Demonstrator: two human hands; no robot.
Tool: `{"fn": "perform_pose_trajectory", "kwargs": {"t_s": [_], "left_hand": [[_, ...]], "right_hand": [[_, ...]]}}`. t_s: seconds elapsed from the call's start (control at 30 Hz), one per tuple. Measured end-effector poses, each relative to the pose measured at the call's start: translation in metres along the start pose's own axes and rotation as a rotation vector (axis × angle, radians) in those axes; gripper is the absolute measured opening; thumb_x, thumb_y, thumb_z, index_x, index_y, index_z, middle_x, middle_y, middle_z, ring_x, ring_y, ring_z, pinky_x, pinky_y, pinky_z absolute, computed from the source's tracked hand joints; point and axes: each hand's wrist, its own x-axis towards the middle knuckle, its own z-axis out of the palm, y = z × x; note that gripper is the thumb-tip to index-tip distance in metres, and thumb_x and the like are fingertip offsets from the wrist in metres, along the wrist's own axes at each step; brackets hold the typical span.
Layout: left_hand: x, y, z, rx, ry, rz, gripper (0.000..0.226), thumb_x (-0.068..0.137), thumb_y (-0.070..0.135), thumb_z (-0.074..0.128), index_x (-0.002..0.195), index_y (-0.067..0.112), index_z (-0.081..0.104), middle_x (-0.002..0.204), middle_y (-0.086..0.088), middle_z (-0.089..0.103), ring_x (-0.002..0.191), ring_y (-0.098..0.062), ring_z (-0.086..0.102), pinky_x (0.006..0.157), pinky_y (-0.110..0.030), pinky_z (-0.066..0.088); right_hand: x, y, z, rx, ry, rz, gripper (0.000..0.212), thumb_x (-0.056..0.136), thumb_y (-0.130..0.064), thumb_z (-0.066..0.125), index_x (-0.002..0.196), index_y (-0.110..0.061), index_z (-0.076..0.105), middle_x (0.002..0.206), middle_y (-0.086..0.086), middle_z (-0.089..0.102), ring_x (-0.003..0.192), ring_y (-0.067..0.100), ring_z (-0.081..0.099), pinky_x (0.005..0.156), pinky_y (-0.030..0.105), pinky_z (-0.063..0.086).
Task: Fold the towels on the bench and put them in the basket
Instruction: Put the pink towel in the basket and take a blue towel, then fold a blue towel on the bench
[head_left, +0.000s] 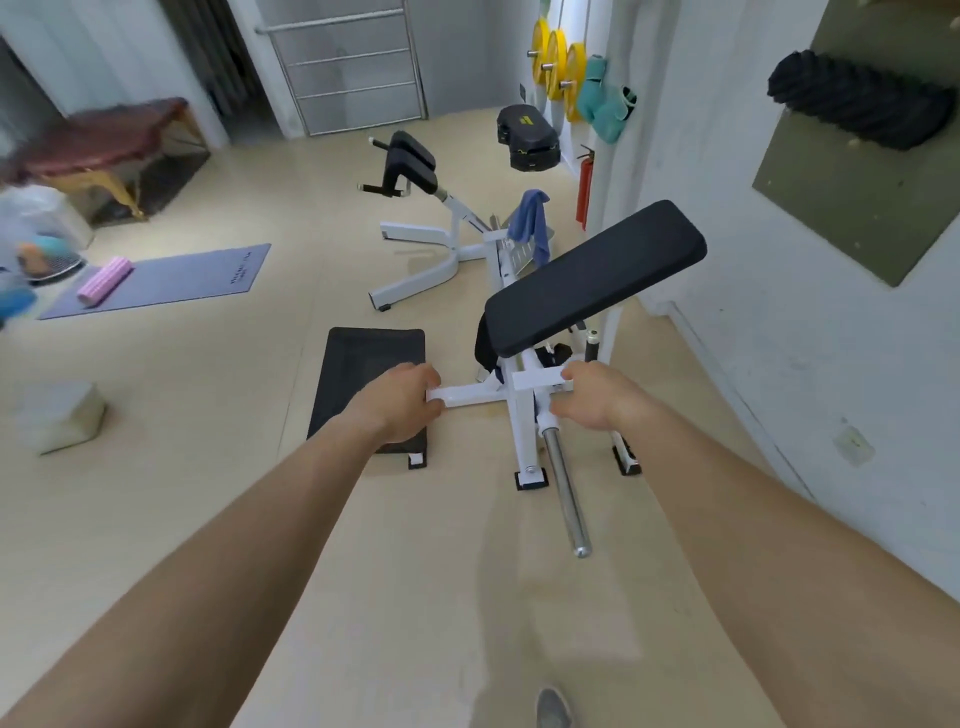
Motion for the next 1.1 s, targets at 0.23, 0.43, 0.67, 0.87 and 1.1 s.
{"fn": "perform_pose_trajectory", "kwargs": {"t_s": [0.23, 0.43, 0.67, 0.87, 1.1], "left_hand": [[0.116, -0.046, -0.023, -0.051, -0.029, -0.090, 0.043, 0.098, 0.036, 0.055, 0.136, 0.017, 0.052, 0.129, -0.004, 0.056, 0.116, -0.021, 0.054, 0.096, -0.034, 0.046], [0.245, -0.109, -0.045, -0.042, -0.028, -0.058, 0.045, 0.098, 0.036, 0.055, 0.138, 0.017, 0.050, 0.136, -0.005, 0.054, 0.123, -0.022, 0.051, 0.100, -0.035, 0.044], [0.413, -0.178, -0.088, -0.050, -0.106, 0.014, 0.045, 0.099, 0.038, 0.053, 0.140, 0.019, 0.047, 0.136, -0.004, 0.052, 0.120, -0.021, 0.052, 0.100, -0.034, 0.044], [0.533, -0.208, -0.119, 0.046, -0.161, 0.079, 0.046, 0.100, 0.039, 0.048, 0.142, 0.022, 0.044, 0.139, 0.000, 0.047, 0.120, -0.020, 0.053, 0.091, -0.033, 0.043], [0.677, -0.213, -0.128, 0.038, -0.221, 0.145, 0.048, 0.099, 0.040, 0.050, 0.143, 0.021, 0.044, 0.137, 0.000, 0.048, 0.115, -0.019, 0.055, 0.094, -0.034, 0.046]], "right_hand": [[0.138, -0.027, -0.036, -0.022, -0.074, -0.021, 0.043, 0.092, -0.033, 0.058, 0.127, -0.008, 0.053, 0.125, 0.011, 0.058, 0.107, 0.029, 0.059, 0.091, 0.041, 0.052], [0.272, -0.064, -0.052, -0.038, -0.060, -0.029, 0.054, 0.090, -0.036, 0.060, 0.136, -0.010, 0.048, 0.129, 0.011, 0.054, 0.112, 0.031, 0.055, 0.094, 0.044, 0.051], [0.428, -0.114, -0.076, -0.092, -0.054, 0.069, 0.056, 0.094, -0.039, 0.055, 0.142, -0.012, 0.043, 0.137, 0.013, 0.049, 0.124, 0.035, 0.045, 0.095, 0.041, 0.046], [0.535, -0.137, -0.101, -0.074, -0.025, 0.109, 0.057, 0.097, -0.038, 0.053, 0.147, -0.014, 0.038, 0.140, 0.013, 0.044, 0.132, 0.034, 0.035, 0.099, 0.043, 0.042], [0.668, -0.109, -0.120, -0.040, -0.046, 0.205, 0.059, 0.096, -0.039, 0.054, 0.148, -0.015, 0.037, 0.141, 0.013, 0.042, 0.133, 0.035, 0.034, 0.098, 0.041, 0.041]]}}
